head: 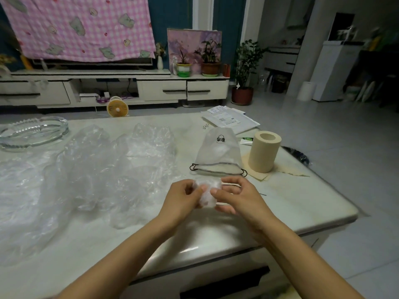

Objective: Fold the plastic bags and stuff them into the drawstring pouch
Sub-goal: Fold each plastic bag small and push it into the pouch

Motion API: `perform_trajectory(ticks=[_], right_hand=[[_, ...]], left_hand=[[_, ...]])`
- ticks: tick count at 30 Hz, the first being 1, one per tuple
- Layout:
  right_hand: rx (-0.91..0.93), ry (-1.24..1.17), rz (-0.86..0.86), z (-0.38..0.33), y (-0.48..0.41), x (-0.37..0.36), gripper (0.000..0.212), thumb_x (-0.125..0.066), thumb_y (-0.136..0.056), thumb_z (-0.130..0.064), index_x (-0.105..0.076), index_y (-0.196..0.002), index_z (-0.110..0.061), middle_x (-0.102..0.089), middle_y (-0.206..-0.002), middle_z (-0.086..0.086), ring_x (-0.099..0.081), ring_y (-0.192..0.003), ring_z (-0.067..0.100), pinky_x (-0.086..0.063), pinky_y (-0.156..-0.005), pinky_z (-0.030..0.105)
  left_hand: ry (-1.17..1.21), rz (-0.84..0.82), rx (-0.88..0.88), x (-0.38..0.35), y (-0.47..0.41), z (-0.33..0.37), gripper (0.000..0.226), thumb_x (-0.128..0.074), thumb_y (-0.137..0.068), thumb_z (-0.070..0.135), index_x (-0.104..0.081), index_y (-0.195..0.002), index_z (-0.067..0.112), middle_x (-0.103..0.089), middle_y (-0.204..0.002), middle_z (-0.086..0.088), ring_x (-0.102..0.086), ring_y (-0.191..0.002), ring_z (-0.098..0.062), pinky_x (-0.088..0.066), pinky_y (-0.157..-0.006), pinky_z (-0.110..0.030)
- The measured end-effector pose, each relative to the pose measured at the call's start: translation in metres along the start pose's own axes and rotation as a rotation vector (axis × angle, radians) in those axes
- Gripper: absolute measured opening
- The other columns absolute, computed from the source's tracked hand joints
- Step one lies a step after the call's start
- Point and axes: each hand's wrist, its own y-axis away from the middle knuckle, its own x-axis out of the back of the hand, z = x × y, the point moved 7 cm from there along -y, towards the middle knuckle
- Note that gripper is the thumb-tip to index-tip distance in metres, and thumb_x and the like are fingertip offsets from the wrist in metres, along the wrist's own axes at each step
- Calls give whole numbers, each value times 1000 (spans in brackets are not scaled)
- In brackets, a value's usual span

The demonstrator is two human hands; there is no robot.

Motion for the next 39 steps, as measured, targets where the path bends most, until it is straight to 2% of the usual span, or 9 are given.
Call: perform_trajectory(ticks=[6, 10, 13, 17, 22, 27, 30, 34, 39], right_hand=[[26, 38, 102, 1, -28, 26, 18, -62, -81, 7, -61, -73, -9, -58, -70, 7, -54, -62, 16, -47, -58, 23], [72, 83, 266, -1, -47, 48, 18, -64, -79, 2, -57, -68, -10, -53, -67, 5, -47, -60, 16, -40, -54, 18], [182, 288, 333, -5, -58, 53, 19, -71, -75, -8, -58, -66, -17, -59, -78, 4, -51, -66, 15, -40, -59, 21], [375, 664, 406, -18, -65, 45, 7, -76, -72, -16, -70, -77, -16, -56, -113, 7, -48, -109, 21, -32, -90, 19], [641, 666, 498, -40, -68, 31, 10, -75, -75, -9, -65, -75, -7, -52, -135, 8, -44, -126, 23, -23, -97, 15], [817, 802, 684, -44, -70, 17, 45, -77, -51, 11, -47, -80, -8, -62, -69, 10, -61, -59, 33, -43, -53, 26], [780, 874, 719, -40, -78, 13, 67, -76, -40, 14, -39, -90, -11, -61, -69, 10, -60, -52, 31, -36, -43, 22], [660, 1148, 718, -34, -98, 1, 49, -80, -35, 13, -59, -75, -7, -55, -61, 8, -53, -39, 24, -25, -37, 20], [375, 1323, 449, -15, -123, -2, 37, -44, -87, -1, -42, -123, -9, -42, -123, 12, -47, -108, 29, -35, -86, 33]], left_hand=[[-136, -128, -114, -25, -26, 16, 43, -45, -98, 29, -66, -91, -8, -65, -80, -15, -60, -68, -19, -51, -67, -27], [-900, 48, -615, -19, -55, 38, 38, -42, -95, 33, -73, -89, 12, -63, -109, -12, -56, -102, -29, -44, -83, -36], [-1224, -26, -729, -33, -82, 14, 38, -39, -78, 29, -74, -77, 12, -68, -104, -19, -66, -91, -39, -54, -69, -44], [-1112, -64, -745, -42, -84, 18, 36, -39, -82, 17, -67, -96, -2, -67, -97, -18, -66, -81, -37, -53, -67, -40], [-854, 47, -910, -36, -63, 41, 35, -39, -86, 8, -65, -105, -6, -66, -107, -18, -58, -92, -25, -52, -71, -31], [-780, 69, -1029, -33, -47, 38, 34, -39, -80, -4, -69, -95, -6, -68, -97, -19, -53, -90, -18, -47, -76, -29], [-792, 50, -1056, -34, -40, 33, 31, -41, -78, -6, -70, -90, -3, -69, -92, -15, -54, -86, -18, -47, -66, -28], [-932, 67, -1042, -27, -31, 28, 25, -50, -75, -3, -68, -91, 2, -68, -91, -12, -56, -82, -23, -42, -65, -28], [-953, 217, -679, 26, -2, 9, 37, -47, -82, 40, -68, -95, 12, -64, -95, -3, -61, -82, -25, -51, -65, -33]])
